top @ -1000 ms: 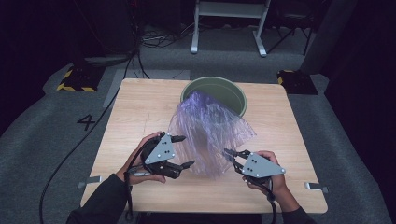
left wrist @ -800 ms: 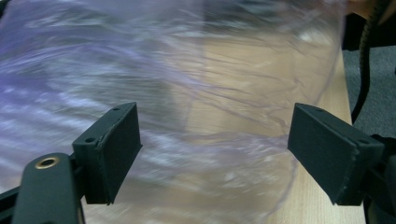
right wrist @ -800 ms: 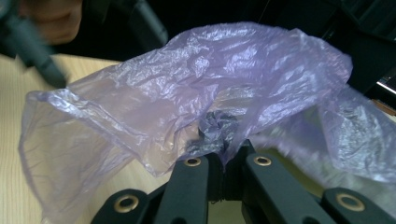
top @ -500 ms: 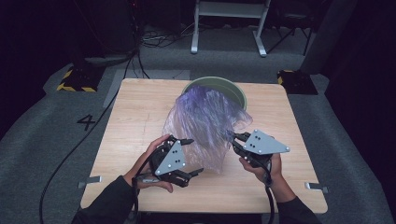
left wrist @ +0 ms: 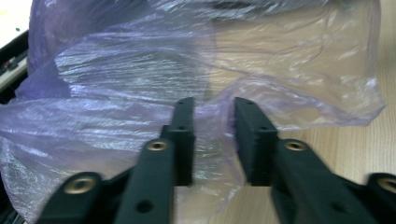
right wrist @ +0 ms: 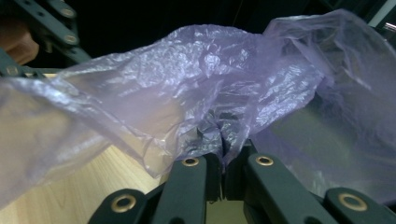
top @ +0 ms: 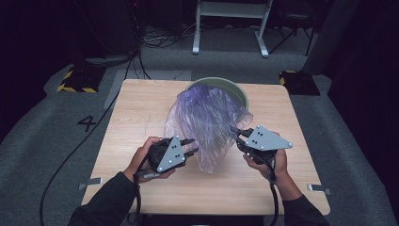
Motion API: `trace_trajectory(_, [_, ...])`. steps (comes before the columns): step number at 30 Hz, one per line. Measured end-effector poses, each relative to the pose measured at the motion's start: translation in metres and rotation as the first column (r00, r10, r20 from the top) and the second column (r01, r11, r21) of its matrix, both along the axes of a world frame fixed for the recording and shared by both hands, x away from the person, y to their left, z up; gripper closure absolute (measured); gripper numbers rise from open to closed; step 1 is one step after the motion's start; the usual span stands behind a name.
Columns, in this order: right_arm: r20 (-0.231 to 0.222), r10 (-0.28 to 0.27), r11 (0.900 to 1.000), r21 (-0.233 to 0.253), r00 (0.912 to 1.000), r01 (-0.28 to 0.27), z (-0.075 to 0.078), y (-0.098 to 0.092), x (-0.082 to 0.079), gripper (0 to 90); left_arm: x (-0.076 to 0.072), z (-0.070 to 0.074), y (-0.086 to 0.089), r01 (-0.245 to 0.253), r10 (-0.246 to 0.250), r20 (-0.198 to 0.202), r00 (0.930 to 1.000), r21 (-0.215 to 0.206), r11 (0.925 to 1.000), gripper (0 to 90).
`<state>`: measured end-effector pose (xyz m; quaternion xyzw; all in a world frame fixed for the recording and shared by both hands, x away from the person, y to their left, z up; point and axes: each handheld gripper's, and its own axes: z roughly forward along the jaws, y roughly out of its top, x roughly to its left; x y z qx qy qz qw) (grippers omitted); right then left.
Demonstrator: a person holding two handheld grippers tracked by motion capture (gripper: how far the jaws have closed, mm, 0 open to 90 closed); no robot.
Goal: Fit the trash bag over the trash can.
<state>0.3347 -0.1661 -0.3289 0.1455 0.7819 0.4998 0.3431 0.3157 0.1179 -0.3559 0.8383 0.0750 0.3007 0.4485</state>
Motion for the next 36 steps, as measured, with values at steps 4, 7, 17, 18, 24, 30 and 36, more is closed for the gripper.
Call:
trace_trajectory(4, [-0.004, -0.017, 1.000, 0.002, 0.9999, 0.017, 0.000, -0.002, 0.003, 88.5, -0.002, 0.002, 0.004, 0.008, -0.007, 0.011, 0.9999, -0.025, 0.9996, 72.5])
trace_trajectory(7, [-0.007, -0.034, 0.999, 0.010, 0.9994, 0.034, 0.001, -0.005, 0.005, 89.0, -0.006, 0.004, 0.008, 0.023, -0.022, 0.010, 0.9997, -0.059, 0.9980, 58.7])
trace_trajectory(17, [-0.015, -0.049, 0.999, 0.023, 0.9987, 0.049, 0.010, -0.001, 0.008, 88.8, -0.021, 0.005, 0.001, 0.047, -0.046, 0.014, 0.9988, -0.087, 0.9951, 19.7])
trace_trajectory(18, [-0.016, -0.049, 0.999, 0.022, 0.9987, 0.050, 0.010, -0.001, 0.009, 88.8, -0.025, 0.006, -0.004, 0.066, -0.066, 0.012, 0.9978, -0.071, 0.9953, 19.8])
trace_trajectory(24, [-0.025, -0.050, 0.999, 0.014, 0.9985, 0.050, 0.013, 0.004, 0.013, 88.8, -0.018, 0.031, -0.013, 0.082, -0.093, -0.084, 0.9922, -0.127, 0.9886, 17.1])
trace_trajectory(30, [-0.030, -0.072, 0.997, 0.023, 0.9970, 0.073, 0.019, 0.006, 0.017, 88.8, -0.014, 0.043, -0.031, 0.070, -0.088, -0.122, 0.9887, -0.141, 0.9875, 15.6])
trace_trajectory(36, [-0.027, -0.071, 0.997, 0.013, 0.9971, 0.072, 0.020, 0.009, 0.018, 88.9, -0.011, 0.049, -0.062, 0.009, -0.021, -0.104, 0.9944, -0.115, 0.9934, 15.9])
